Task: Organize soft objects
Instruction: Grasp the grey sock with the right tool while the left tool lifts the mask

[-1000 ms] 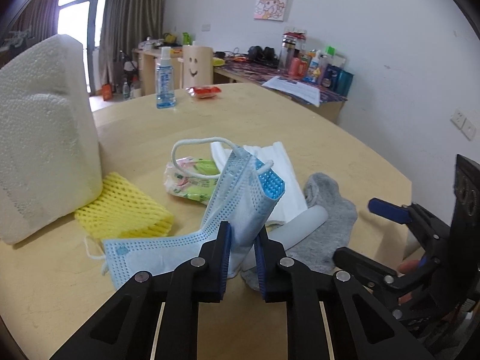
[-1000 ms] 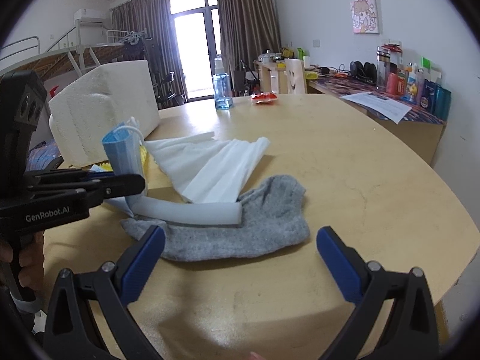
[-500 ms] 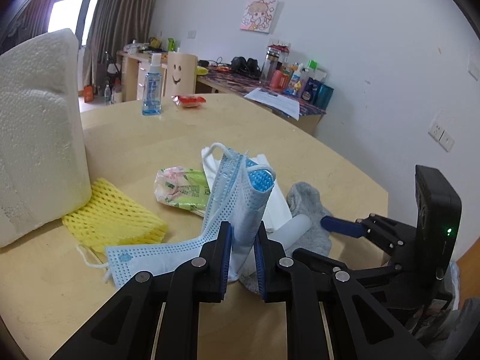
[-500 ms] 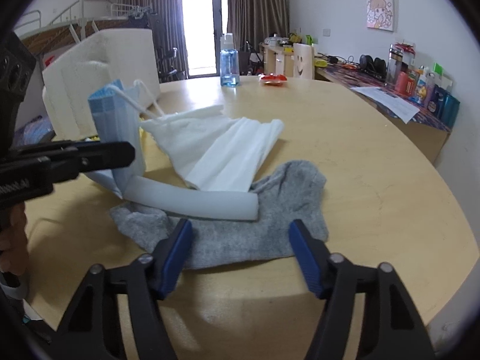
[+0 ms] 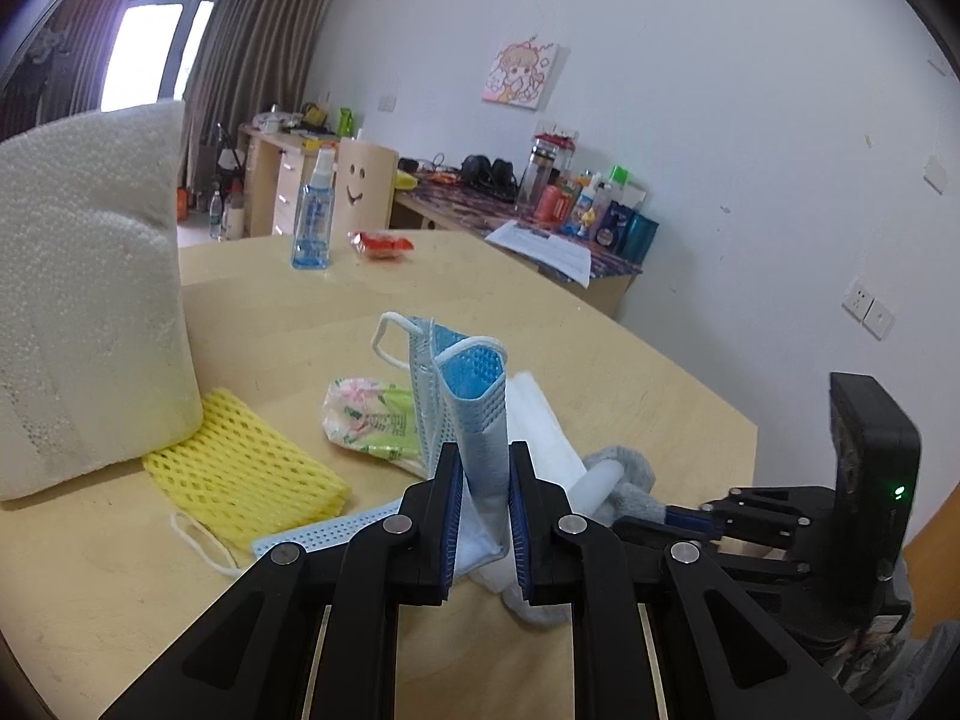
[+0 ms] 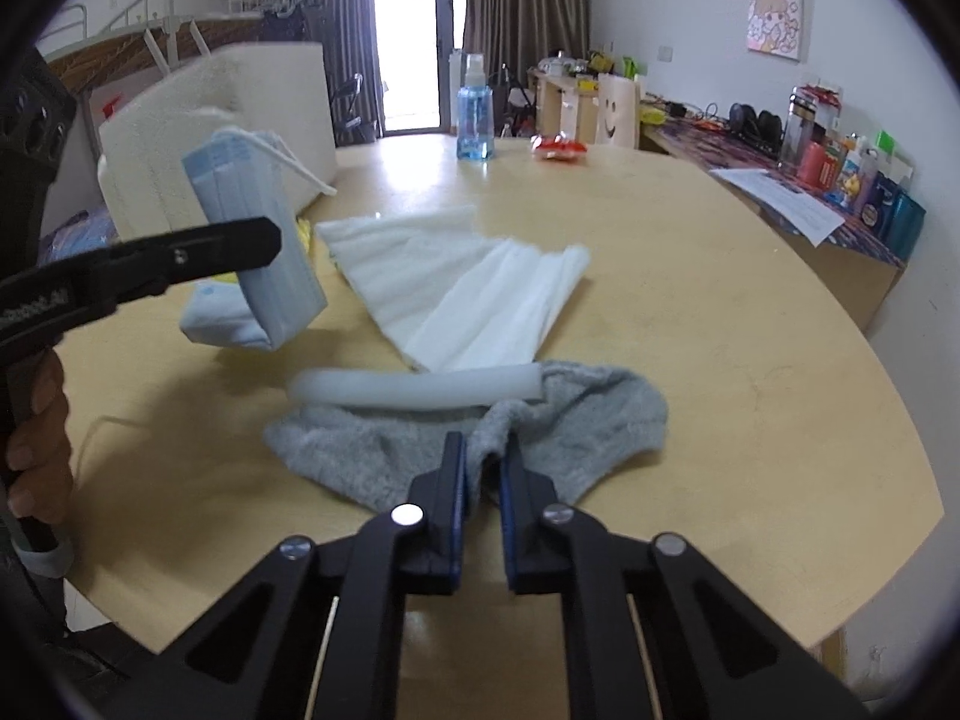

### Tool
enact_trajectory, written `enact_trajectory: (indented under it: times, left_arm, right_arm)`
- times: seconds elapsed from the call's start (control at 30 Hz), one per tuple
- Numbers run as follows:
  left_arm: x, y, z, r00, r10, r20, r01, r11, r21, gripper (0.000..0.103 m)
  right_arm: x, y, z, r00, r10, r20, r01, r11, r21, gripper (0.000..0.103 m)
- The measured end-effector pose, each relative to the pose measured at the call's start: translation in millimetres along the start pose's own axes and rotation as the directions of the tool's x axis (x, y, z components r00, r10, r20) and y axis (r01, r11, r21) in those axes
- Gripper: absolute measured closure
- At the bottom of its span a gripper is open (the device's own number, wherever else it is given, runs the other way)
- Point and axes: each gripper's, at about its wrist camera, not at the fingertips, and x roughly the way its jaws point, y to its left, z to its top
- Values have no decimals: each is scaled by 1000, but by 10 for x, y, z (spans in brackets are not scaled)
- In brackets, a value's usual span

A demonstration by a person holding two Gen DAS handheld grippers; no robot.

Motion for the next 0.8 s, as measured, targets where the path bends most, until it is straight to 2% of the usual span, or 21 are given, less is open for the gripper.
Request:
enact_trajectory:
  times: [0.1,0.27,0.47,0.63,0.67,0.73,0.77,0.8]
  left_arm:
    - [-88,-47,9,1000,15,27,-15,1000,11,87]
    - [-294,-173,84,998,-5,70,2,999,44,88]
    - [-479,-289,132,994,-6,105,-1,998,66,89]
    - [-593,-316,56,995,-25,101,20,998,54,89]
    - [-614,-335,47,994,-22,107,16,998,61,89]
    - [-678,-377,34,992,-18,122,9,997,75,89]
    - [-722,-393,27,991,-20,131,10,997,79,89]
    - [-745,-398,25,990,-19,138,8,997,82,89]
  right_arm:
    - [-125,-66,-3,1000,-3,29,1,999,41,90]
    - [-330,-174,62,996,-31,85,23,995,101,90]
    - [-519,-218,150,989,-34,147,16,993,120,90]
    - [-498,-200,41,992,-20,123,6,993,114,89]
    - [-457,-206,27,994,-15,110,2,994,113,85]
    - [-403,-211,-4,996,-2,93,-8,994,110,70]
    - [-368,-205,-19,996,7,87,-16,994,105,56]
    - [-350,-193,-27,996,10,90,-19,995,101,49]
